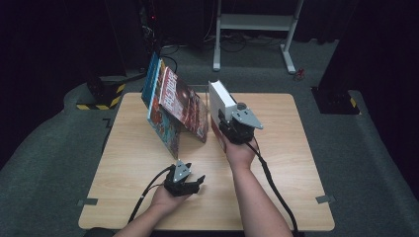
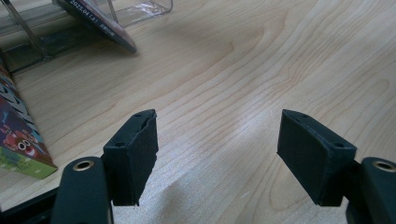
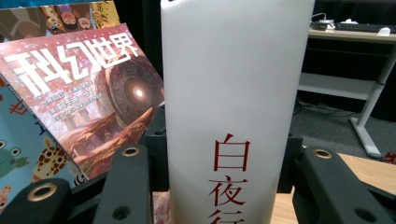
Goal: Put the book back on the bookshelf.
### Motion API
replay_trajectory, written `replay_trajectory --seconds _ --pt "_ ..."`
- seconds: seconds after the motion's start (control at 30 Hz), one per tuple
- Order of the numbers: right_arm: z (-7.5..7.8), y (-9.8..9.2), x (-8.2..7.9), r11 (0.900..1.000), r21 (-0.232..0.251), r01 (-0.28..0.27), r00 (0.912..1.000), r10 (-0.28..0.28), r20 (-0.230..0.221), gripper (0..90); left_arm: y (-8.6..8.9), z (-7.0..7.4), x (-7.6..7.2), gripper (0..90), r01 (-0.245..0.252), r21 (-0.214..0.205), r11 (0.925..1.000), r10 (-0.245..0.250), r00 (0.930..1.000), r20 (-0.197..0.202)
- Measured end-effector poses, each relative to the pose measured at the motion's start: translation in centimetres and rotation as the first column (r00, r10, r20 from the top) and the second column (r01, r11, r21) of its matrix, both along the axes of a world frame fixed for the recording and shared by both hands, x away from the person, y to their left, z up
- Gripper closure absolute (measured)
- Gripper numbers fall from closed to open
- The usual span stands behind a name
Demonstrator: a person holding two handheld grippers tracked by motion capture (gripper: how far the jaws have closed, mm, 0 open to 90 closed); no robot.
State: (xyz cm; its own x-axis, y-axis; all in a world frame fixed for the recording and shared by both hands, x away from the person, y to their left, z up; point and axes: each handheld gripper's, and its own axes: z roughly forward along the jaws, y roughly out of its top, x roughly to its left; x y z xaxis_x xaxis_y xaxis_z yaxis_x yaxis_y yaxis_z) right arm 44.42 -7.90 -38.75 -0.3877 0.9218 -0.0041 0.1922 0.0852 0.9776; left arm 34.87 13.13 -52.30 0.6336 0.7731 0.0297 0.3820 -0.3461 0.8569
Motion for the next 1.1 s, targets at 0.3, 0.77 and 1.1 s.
replay_trajectory --seconds 0.3,0.77,1.1 --pt "0.1 0.7 1.4 0.9998 -0.007 0.018 0.9998 -0.018 0.001 54.6 0.0 0.0 0.0 28.9 0.0 -0.005 1.0 0.0 1.0 0.001" --pt "-0.4 1.7 3.5 0.9985 -0.01 0.054 0.9985 -0.054 0.004 54.5 0.0 0.0 0.0 29.0 0.007 -0.001 1.0 -0.007 1.0 0.0" --pt "-0.6 2.5 5.4 0.9974 -0.013 0.071 0.9975 -0.071 0.001 54.5 0.0 0.0 0.0 29.0 0.007 -0.007 0.9999 -0.007 1.0 -0.001"
